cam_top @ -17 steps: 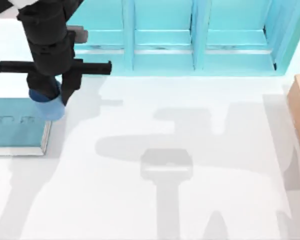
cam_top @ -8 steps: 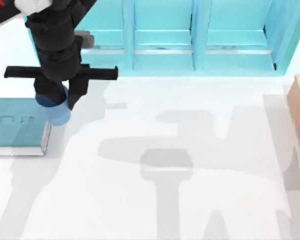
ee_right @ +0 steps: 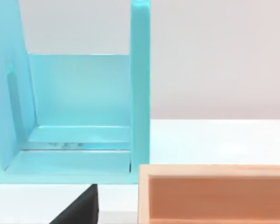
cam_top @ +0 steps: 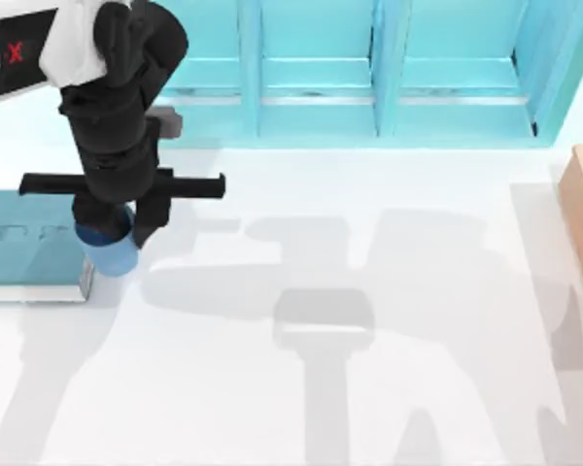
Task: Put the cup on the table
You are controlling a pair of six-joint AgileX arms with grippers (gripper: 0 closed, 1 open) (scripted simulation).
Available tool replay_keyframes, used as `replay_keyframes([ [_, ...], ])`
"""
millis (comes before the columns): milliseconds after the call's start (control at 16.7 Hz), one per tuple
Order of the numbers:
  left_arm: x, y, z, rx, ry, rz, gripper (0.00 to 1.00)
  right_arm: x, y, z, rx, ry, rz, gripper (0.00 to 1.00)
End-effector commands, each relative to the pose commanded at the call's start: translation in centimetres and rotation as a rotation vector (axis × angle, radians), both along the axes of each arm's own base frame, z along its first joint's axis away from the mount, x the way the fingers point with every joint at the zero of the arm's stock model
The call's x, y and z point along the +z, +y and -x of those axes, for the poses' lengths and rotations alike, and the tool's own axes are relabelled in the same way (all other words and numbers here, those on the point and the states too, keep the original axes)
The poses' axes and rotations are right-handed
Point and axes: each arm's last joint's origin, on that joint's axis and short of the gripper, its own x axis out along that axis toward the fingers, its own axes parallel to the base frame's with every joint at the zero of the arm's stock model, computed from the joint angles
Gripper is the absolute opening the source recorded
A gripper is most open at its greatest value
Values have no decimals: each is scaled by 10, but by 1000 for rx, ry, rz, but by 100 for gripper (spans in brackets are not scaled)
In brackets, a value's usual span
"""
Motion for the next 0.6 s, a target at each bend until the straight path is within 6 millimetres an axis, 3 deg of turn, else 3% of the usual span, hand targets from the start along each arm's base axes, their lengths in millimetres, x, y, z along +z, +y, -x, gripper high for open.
replay_keyframes([
  [120, 0, 0, 0, 0, 0, 0, 0, 0, 0, 0, 0, 0, 0, 100],
  [600, 0, 0, 0, 0, 0, 0, 60, 0, 0, 0, 0, 0, 0, 100],
])
